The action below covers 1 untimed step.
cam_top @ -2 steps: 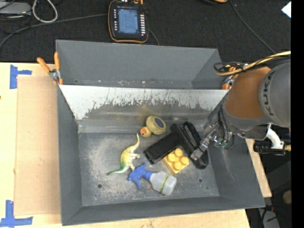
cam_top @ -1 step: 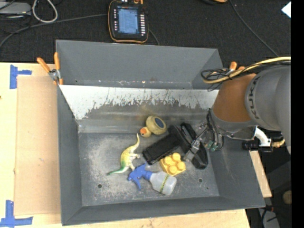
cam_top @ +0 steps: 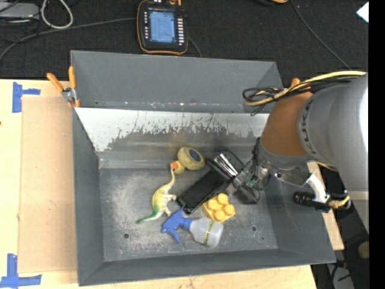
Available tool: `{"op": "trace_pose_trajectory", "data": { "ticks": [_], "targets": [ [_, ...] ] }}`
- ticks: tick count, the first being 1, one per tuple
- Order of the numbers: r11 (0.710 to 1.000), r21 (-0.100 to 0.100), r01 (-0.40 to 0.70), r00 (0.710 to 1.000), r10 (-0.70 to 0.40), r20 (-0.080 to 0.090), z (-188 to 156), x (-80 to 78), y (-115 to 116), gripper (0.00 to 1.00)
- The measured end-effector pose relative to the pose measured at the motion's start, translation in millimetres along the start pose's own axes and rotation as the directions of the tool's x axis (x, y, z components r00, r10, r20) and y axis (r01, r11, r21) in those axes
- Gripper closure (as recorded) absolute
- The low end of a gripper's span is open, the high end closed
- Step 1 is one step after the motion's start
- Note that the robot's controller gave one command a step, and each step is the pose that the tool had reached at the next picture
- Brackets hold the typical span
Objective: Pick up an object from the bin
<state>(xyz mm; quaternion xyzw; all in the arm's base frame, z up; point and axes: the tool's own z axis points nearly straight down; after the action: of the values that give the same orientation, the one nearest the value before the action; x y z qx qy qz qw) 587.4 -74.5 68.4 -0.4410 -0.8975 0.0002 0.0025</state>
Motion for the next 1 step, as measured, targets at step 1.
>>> {"op": "trace_pose_trajectory", "data": {
  "ticks": [1],
  "targets": [
    [1.0, 0.0, 0.001, 1.0, -0.001, 0.0, -0.2, 0.1, 0.1, 1.0]
  ]
}}
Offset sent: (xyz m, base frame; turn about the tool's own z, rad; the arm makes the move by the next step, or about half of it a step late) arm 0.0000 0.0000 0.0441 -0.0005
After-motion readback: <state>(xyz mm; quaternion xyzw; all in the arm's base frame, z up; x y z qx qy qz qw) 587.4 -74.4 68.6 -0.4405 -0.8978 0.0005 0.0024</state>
